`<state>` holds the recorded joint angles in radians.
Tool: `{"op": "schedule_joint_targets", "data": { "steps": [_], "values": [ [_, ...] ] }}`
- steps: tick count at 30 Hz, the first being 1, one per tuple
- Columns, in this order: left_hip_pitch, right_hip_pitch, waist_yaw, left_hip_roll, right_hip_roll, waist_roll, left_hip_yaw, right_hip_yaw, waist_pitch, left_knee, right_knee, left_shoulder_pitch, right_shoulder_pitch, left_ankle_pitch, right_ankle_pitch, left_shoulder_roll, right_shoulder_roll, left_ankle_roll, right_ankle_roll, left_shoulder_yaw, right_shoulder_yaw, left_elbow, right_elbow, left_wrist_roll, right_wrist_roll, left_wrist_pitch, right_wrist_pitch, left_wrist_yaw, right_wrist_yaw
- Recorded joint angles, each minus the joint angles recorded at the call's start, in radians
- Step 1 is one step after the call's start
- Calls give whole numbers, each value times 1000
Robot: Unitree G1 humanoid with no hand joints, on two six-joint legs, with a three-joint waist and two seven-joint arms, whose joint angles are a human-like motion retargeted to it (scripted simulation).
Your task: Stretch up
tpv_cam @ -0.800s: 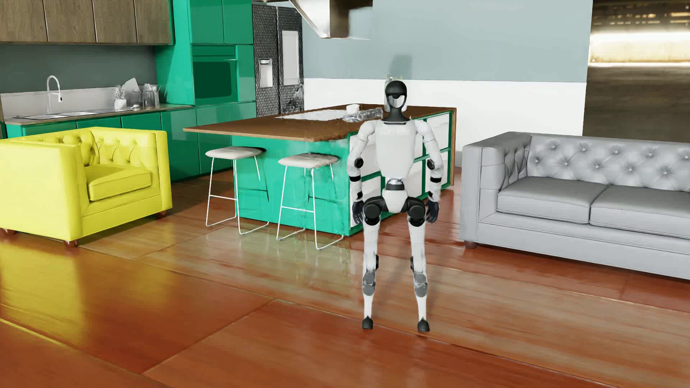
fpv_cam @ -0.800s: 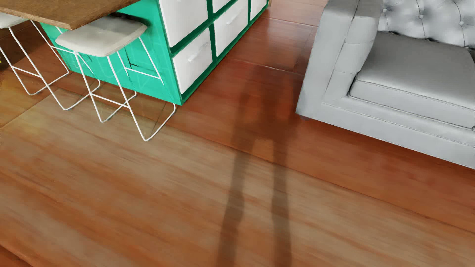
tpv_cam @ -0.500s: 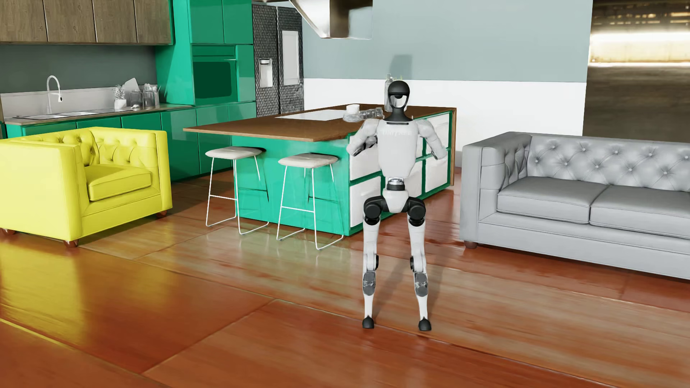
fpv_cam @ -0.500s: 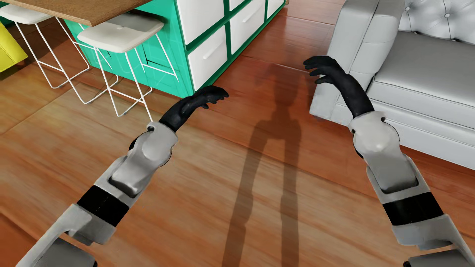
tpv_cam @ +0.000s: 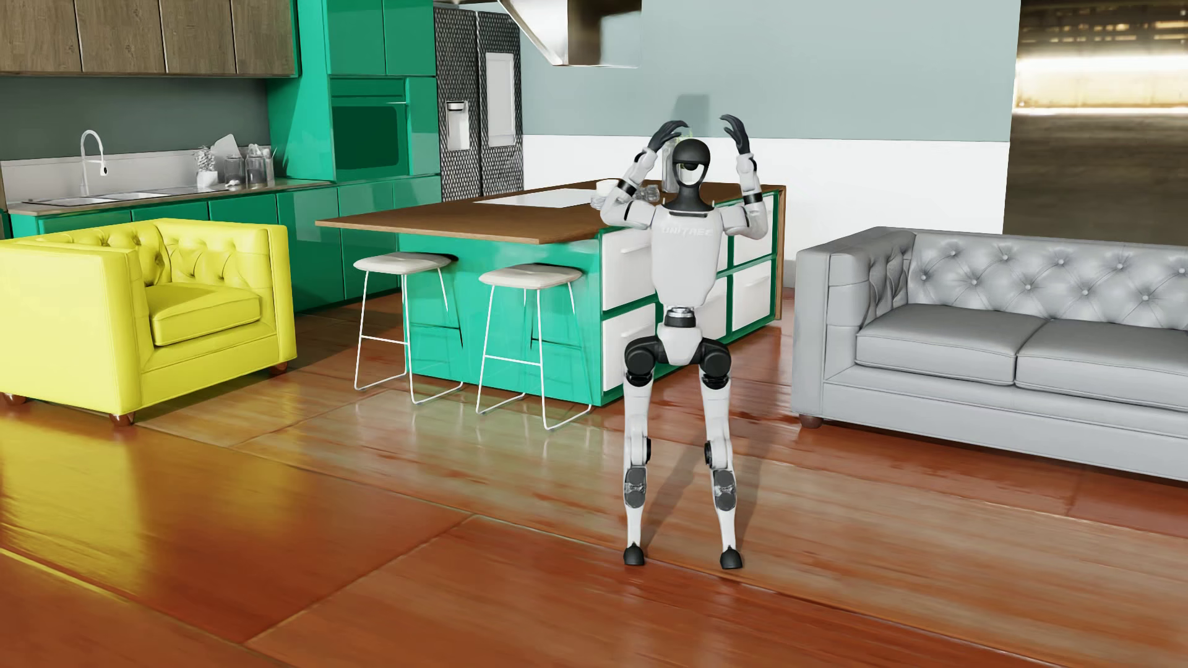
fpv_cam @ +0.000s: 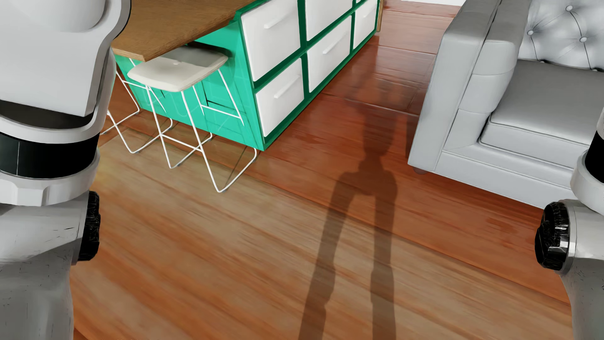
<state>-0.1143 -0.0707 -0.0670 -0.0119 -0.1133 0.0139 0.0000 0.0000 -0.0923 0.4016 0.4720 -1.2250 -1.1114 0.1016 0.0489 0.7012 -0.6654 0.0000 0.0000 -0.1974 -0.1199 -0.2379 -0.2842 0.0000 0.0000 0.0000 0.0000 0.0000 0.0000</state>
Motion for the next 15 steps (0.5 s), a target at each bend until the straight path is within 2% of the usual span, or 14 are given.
{"op": "schedule_joint_targets", "data": {
  "steps": [15],
  "values": [
    [-14,-11,-1,-12,-11,-10,0,0,3,2,0,27,12,5,8,3,-4,0,0,-7,15,45,73,0,0,0,0,0,0]
  ]
}}
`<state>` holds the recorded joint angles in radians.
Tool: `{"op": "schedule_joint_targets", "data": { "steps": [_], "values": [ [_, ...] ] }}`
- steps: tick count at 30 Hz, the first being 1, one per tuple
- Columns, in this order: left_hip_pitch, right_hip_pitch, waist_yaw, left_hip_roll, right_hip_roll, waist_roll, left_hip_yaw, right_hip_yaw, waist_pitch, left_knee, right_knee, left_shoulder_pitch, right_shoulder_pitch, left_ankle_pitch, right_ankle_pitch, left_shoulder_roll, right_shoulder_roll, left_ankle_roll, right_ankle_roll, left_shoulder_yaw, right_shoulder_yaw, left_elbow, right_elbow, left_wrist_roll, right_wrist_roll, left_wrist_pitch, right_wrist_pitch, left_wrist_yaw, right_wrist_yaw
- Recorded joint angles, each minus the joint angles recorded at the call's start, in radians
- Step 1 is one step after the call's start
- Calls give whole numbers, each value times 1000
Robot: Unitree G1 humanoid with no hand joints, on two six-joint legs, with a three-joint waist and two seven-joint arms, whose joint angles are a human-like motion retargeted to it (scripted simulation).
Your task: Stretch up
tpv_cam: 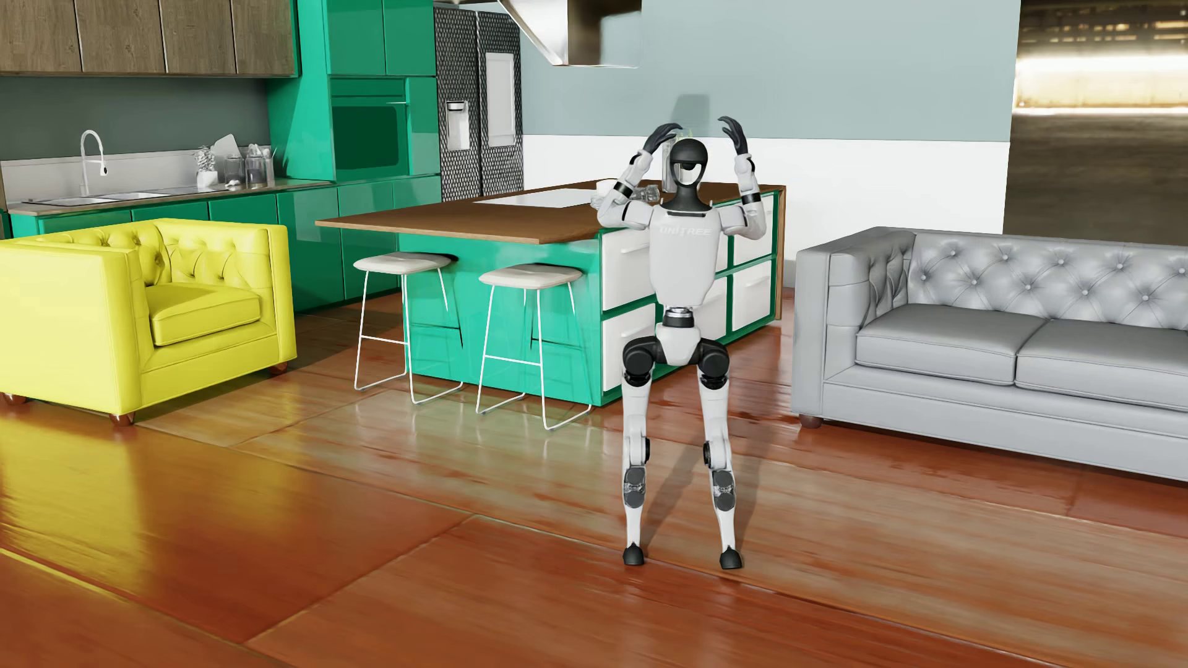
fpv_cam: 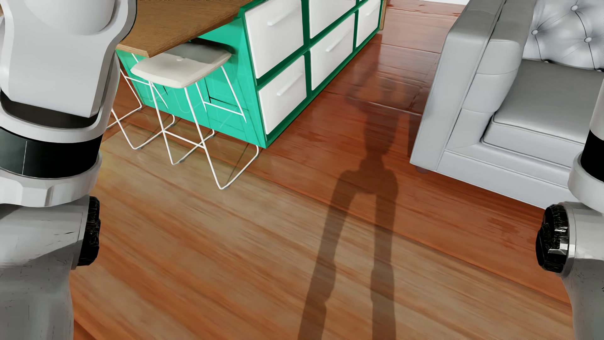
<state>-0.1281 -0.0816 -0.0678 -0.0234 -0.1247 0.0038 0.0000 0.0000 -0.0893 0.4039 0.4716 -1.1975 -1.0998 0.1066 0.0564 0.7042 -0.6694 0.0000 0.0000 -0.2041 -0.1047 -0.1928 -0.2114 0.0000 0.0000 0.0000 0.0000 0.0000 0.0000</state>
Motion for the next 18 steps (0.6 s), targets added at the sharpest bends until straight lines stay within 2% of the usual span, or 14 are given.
{"op": "schedule_joint_targets", "data": {
  "steps": [18],
  "values": [
    [1,2,3,7,8,2,0,0,1,0,-2,17,12,4,5,-2,-4,0,0,5,-20,14,11,0,0,0,0,0,0]
  ]
}}
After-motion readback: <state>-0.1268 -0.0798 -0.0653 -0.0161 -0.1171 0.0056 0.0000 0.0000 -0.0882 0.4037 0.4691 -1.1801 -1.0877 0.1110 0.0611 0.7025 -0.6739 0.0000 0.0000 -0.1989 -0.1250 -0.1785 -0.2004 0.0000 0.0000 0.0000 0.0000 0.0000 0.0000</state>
